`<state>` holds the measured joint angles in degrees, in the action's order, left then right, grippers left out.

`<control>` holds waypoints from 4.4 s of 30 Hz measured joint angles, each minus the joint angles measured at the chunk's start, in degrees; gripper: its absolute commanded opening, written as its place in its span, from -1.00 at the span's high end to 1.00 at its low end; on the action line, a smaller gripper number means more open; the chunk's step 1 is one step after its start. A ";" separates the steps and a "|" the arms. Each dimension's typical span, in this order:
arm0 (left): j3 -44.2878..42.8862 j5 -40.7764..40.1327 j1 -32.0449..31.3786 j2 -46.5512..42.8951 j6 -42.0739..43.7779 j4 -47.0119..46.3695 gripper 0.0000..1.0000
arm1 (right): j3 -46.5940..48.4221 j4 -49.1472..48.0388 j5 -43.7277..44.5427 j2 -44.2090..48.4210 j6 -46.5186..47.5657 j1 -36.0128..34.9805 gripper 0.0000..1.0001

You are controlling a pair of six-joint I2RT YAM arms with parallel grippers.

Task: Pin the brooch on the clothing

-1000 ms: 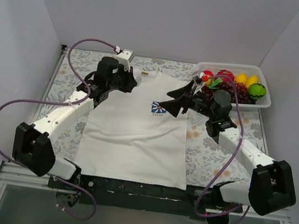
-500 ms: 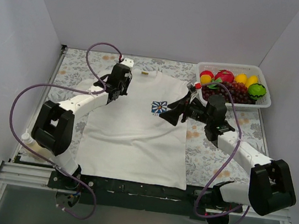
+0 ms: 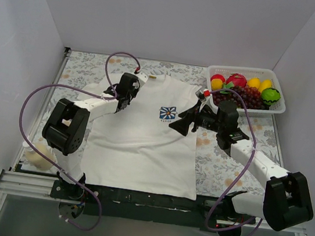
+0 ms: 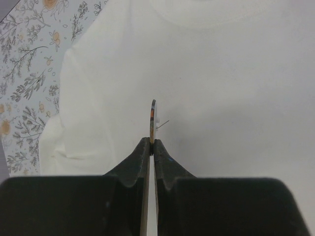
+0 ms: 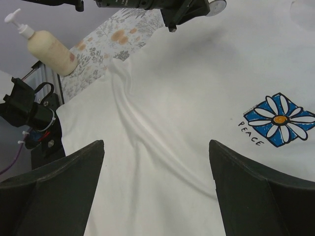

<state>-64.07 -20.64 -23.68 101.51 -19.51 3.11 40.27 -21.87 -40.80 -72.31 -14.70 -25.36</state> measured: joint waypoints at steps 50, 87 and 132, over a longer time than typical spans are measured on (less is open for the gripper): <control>-10.12 -10.78 2.64 14.21 5.77 0.50 1.00 | -0.02 1.16 -3.56 -1.05 0.96 0.00 -0.96; -19.61 -28.81 -7.17 26.08 -5.60 6.97 1.00 | -0.02 0.79 -3.48 -1.25 -0.11 0.00 -0.96; 3.72 34.42 6.16 -2.01 -27.47 -11.78 1.00 | 6.38 -0.52 4.63 -13.57 -4.04 -0.90 -0.93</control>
<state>-60.36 13.78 -17.52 99.50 -46.98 -8.67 46.65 -22.39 -36.16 -85.89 -18.74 -26.26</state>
